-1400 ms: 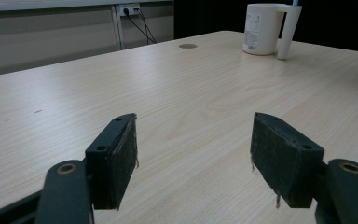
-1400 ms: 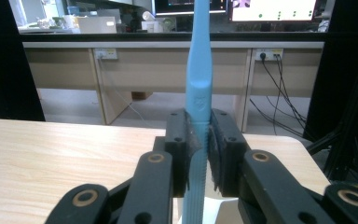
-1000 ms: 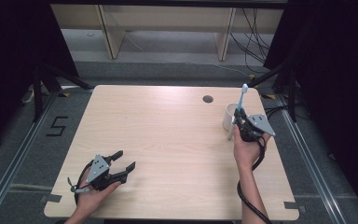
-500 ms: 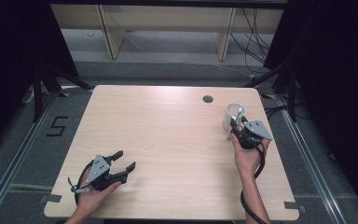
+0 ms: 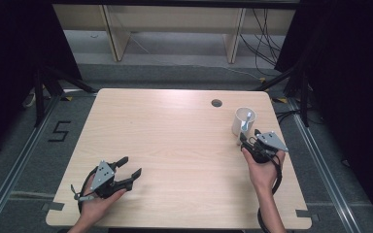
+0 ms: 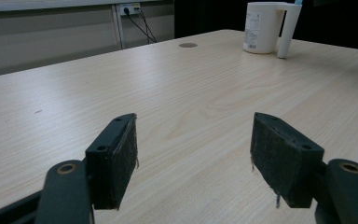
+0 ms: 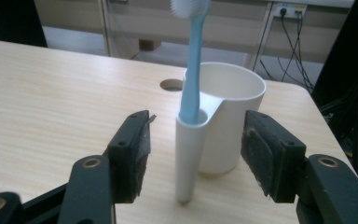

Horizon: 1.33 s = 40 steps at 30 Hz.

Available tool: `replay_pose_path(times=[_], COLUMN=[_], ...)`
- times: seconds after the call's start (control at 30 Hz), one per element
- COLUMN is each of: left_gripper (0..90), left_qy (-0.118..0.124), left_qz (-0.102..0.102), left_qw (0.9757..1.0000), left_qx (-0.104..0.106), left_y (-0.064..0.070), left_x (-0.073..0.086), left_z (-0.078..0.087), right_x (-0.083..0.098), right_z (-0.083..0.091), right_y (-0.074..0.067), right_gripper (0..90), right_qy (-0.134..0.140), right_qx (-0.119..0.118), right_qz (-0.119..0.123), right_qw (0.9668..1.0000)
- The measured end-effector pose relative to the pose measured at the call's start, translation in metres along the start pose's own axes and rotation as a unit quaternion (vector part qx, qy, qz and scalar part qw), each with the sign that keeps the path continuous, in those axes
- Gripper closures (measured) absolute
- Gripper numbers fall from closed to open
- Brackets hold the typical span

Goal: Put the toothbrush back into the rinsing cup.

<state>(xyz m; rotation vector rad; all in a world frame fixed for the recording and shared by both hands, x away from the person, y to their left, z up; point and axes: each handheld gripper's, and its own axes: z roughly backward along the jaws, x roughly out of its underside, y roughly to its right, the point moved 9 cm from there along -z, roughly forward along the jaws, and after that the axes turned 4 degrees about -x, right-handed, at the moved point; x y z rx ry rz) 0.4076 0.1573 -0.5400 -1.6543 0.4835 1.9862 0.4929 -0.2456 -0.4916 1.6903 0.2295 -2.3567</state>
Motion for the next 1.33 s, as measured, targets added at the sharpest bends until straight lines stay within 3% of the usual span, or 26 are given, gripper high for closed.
replay_pose_path(times=[0.1,0.13,0.23,0.3,0.33,0.37,0.47,0.53,0.6,0.7,0.73,0.8,0.97,1.0,1.03,1.1,1.2,1.23,1.3,1.33], left_gripper=[31.3,31.3,31.3,31.3,31.3,31.3,31.3,31.3,31.3,31.3,31.3,31.3,31.3,31.3,31.3,31.3,31.3,31.3,31.3,31.4], left_qy=[0.001,0.010,0.012,0.011,-0.001,0.000,-0.001,0.000,-0.001,0.000,0.000,0.000,-0.001,-0.001,-0.001,-0.001,-0.001,0.004,0.001,-0.001], left_qz=[0.000,0.007,0.003,0.003,0.002,0.001,0.001,0.002,0.003,0.004,0.004,0.001,0.002,0.002,0.005,0.005,0.001,-0.001,0.000,0.006], left_qw=[1.0000,0.9999,0.9999,0.9999,1.0000,1.0000,1.0000,1.0000,1.0000,1.0000,1.0000,1.0000,1.0000,1.0000,1.0000,1.0000,1.0000,1.0000,1.0000,1.0000], left_qx=[0.000,0.005,0.005,0.005,-0.001,0.000,0.000,0.000,0.000,0.000,-0.001,-0.001,-0.002,-0.001,-0.002,-0.002,-0.003,-0.002,-0.003,-0.003], left_y=[0.000,0.001,0.000,0.000,0.000,0.000,0.000,0.000,0.000,0.001,0.000,0.000,0.000,0.000,0.000,0.000,0.000,0.000,0.000,0.000], left_x=[0.000,-0.001,-0.002,-0.001,0.000,0.000,0.000,0.000,0.000,0.000,0.000,0.000,0.000,0.000,0.000,0.000,0.000,-0.001,0.000,0.000], left_z=[0.000,-0.002,-0.002,-0.002,0.000,0.000,0.000,0.000,0.000,0.000,0.000,0.000,0.000,0.000,0.000,0.000,0.000,-0.001,0.000,0.000], right_x=[0.005,0.006,0.013,0.017,0.019,0.022,0.027,0.032,0.034,0.044,0.046,0.054,0.067,0.071,0.073,0.077,0.081,0.084,0.085,0.086], right_z=[0.004,0.006,0.014,0.018,0.020,0.023,0.032,0.037,0.042,0.052,0.053,0.059,0.067,0.070,0.072,0.075,0.077,0.077,0.078,0.079], right_y=[0.000,-0.002,-0.002,-0.002,-0.001,-0.003,0.000,-0.004,0.000,-0.003,0.000,-0.003,-0.001,-0.003,-0.002,-0.005,-0.003,-0.004,0.000,-0.001], right_gripper=[42.7,42.7,42.7,42.7,42.7,42.7,42.7,42.6,42.6,42.6,42.6,42.6,42.4,42.4,42.4,42.4,42.4,42.4,42.4,42.4], right_qy=[-0.010,-0.013,-0.023,-0.027,-0.031,-0.035,-0.041,-0.049,-0.043,-0.056,-0.055,-0.063,-0.066,-0.074,-0.073,-0.075,-0.069,-0.064,-0.066,-0.069], right_qx=[-0.014,-0.010,-0.015,-0.022,-0.019,-0.021,-0.021,-0.024,-0.025,-0.028,-0.029,-0.031,-0.035,-0.034,-0.033,-0.032,-0.038,-0.033,-0.035,-0.036], right_qz=[0.010,-0.001,0.003,0.003,0.008,0.000,0.016,-0.005,0.010,-0.013,0.004,-0.009,0.006,-0.008,-0.005,-0.021,-0.016,-0.036,-0.013,-0.019], right_qw=[0.9998,0.9999,0.9996,0.9994,0.9993,0.9991,0.9988,0.9985,0.9987,0.9979,0.9980,0.9975,0.9972,0.9966,0.9967,0.9965,0.9967,0.9967,0.9971,0.9968])
